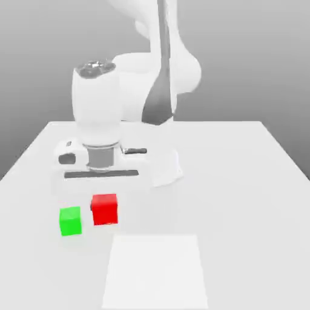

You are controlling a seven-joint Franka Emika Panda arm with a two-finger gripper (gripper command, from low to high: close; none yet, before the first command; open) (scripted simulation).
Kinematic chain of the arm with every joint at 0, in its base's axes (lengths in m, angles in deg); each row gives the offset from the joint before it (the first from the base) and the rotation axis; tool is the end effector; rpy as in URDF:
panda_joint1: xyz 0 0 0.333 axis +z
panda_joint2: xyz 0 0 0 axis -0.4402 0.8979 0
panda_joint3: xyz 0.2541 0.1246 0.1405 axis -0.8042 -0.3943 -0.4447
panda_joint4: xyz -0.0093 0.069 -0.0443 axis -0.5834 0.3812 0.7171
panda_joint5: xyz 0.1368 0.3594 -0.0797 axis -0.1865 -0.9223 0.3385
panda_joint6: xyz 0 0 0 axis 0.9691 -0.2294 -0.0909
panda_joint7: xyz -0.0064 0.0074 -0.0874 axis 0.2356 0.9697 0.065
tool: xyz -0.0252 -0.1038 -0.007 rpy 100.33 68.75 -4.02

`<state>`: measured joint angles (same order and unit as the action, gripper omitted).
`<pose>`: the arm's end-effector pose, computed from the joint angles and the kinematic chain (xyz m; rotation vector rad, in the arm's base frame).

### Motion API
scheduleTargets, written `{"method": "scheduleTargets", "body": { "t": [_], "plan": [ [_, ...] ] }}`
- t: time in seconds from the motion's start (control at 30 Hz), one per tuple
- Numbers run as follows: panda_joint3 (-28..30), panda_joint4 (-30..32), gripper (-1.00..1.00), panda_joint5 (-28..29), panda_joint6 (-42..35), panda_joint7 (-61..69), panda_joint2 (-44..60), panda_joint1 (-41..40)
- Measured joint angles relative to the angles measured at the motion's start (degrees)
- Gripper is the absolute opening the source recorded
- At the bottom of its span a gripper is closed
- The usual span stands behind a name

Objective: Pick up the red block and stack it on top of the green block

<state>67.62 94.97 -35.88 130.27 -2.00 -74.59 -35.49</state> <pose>0.3331 -0.1359 0.2485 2.8941 -1.1802 0.0293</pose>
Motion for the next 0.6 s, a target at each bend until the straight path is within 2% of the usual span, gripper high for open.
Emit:
{"method": "scheduleTargets", "body": {
  "t": [0.3, 0.6],
  "plan": [
    [6.44, 3.32, -1.00, 3.31, -1.29, -2.80, -3.97, -10.65],
    [8.92, 2.69, -1.00, -3.00, 2.41, 1.47, 0.58, -7.37]
  ]
}}
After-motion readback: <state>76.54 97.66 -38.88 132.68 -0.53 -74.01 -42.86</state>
